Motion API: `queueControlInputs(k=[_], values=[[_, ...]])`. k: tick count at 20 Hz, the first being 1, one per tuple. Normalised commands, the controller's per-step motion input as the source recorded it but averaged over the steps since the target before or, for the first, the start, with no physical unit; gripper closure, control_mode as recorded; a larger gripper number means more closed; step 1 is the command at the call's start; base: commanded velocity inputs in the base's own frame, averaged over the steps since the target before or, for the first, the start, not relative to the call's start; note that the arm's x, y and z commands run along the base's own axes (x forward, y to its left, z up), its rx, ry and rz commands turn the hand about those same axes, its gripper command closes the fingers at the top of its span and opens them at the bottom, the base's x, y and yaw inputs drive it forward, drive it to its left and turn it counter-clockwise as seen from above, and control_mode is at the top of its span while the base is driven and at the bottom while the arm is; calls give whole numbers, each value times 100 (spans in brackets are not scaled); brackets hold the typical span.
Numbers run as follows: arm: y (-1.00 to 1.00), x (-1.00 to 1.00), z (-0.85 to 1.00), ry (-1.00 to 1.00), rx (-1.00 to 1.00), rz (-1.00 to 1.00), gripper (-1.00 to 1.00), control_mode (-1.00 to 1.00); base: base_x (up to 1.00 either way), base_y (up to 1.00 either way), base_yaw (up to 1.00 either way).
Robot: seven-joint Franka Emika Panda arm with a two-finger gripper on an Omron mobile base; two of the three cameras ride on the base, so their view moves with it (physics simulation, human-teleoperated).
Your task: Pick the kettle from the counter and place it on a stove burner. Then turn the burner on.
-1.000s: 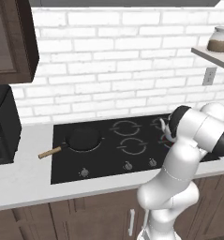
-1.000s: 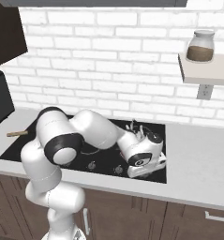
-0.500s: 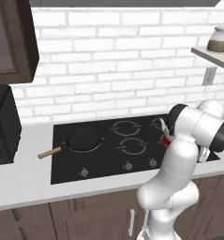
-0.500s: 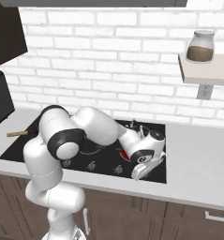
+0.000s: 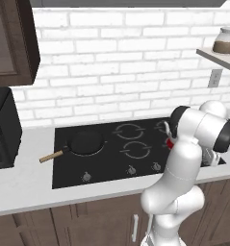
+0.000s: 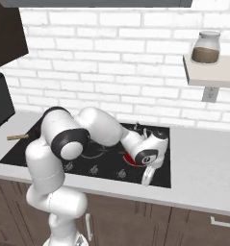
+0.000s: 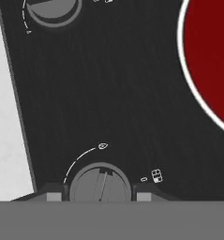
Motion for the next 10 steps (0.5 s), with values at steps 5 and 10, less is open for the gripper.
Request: queueControlInputs(k=[5,10], values=[[24,0,-30,-3,-8,44,100,-100,0,0,0],[21,0,-29,-4,-7,43,100,-100,0,0,0]])
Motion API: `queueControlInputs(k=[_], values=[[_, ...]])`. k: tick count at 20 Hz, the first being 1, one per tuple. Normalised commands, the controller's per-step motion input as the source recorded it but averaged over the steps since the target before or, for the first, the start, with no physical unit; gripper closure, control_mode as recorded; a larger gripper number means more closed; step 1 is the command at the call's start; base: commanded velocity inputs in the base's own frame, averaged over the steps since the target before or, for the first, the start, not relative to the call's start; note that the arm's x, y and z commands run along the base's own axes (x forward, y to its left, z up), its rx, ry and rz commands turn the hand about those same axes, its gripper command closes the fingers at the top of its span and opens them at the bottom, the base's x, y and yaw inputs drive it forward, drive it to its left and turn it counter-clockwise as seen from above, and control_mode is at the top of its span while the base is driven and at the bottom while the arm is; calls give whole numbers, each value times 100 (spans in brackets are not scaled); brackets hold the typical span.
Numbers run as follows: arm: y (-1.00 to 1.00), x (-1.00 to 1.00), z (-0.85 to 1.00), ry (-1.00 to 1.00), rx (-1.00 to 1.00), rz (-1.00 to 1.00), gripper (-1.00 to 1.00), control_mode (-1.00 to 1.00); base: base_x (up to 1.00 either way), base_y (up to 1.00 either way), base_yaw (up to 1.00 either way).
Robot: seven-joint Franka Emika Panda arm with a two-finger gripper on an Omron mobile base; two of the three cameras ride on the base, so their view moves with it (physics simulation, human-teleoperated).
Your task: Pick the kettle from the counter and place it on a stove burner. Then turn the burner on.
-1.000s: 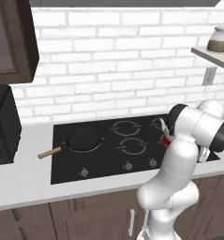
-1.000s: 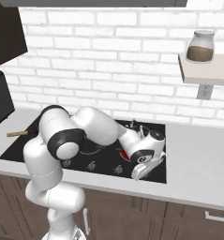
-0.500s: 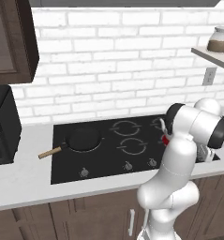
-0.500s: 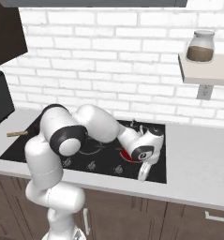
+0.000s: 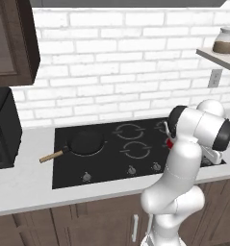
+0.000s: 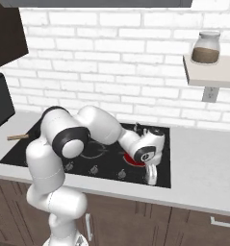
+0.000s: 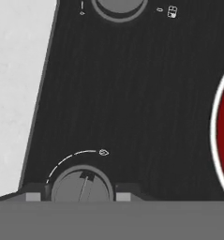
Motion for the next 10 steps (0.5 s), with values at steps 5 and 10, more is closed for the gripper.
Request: queueControlInputs(k=[5,10], values=[[14,0,-26,-6,-6,44,100,-100,0,0,0],[0,0,-15,-9,-3,32,100,-100,0,0,0]])
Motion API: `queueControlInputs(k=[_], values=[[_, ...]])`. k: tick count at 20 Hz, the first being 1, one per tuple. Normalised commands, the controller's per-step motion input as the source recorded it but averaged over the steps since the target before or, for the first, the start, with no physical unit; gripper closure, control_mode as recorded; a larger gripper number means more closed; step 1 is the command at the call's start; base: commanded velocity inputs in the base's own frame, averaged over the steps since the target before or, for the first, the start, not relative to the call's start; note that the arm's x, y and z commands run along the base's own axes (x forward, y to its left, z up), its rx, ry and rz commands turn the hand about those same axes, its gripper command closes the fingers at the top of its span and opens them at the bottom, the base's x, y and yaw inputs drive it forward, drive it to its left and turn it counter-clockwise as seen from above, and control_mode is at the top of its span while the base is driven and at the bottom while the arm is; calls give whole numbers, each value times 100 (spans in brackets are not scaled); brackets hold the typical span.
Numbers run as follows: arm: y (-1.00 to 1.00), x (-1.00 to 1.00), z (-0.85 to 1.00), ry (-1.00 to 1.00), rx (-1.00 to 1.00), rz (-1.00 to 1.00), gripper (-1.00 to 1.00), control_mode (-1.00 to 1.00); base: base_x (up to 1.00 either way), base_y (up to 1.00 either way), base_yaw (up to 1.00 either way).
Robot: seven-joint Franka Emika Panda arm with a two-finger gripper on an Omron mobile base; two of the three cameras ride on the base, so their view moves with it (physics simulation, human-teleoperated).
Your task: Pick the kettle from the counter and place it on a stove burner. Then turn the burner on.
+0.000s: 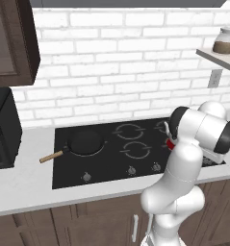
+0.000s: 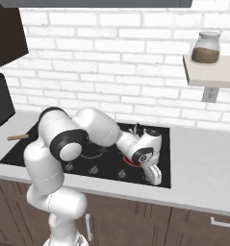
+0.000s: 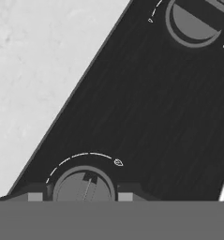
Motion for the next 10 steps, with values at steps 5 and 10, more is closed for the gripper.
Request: queueControlInputs(k=[5,10], values=[[0,0,-5,-4,0,16,100,-100,0,0,0],[2,0,-3,-1,0,4,-100,-100,0,0,0]])
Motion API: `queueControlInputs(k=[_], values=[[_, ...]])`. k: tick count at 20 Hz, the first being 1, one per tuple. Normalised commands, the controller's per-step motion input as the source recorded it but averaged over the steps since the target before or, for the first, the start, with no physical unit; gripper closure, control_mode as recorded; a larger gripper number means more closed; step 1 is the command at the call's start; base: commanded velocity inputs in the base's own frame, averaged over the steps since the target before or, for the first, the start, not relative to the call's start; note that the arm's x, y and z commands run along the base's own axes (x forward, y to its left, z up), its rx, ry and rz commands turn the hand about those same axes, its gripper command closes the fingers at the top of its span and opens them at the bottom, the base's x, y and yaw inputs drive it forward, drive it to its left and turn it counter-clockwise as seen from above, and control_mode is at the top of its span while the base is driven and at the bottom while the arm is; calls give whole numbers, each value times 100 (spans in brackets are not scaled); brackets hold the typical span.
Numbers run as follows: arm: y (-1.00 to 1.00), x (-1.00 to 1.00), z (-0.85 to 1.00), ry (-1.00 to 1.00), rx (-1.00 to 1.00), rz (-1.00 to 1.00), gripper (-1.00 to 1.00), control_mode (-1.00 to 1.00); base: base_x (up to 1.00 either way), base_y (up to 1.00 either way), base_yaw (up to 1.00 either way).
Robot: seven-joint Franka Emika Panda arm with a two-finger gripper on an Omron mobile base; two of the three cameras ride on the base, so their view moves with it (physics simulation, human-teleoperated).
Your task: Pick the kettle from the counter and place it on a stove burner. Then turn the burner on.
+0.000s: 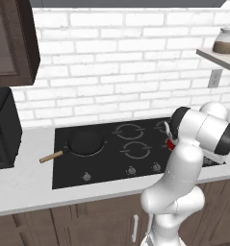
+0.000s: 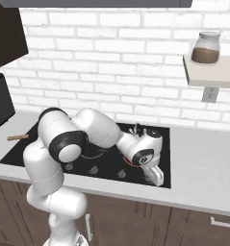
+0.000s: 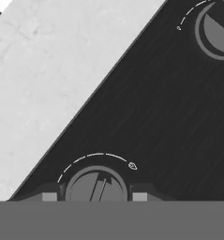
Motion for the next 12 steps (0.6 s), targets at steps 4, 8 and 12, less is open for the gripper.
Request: queueControlInputs(k=[4,8,12], values=[[13,0,0,0,0,4,-100,-100,0,0,0],[15,0,0,0,0,4,-100,-100,0,0,0],[17,0,0,0,0,3,-100,-100,0,0,0]])
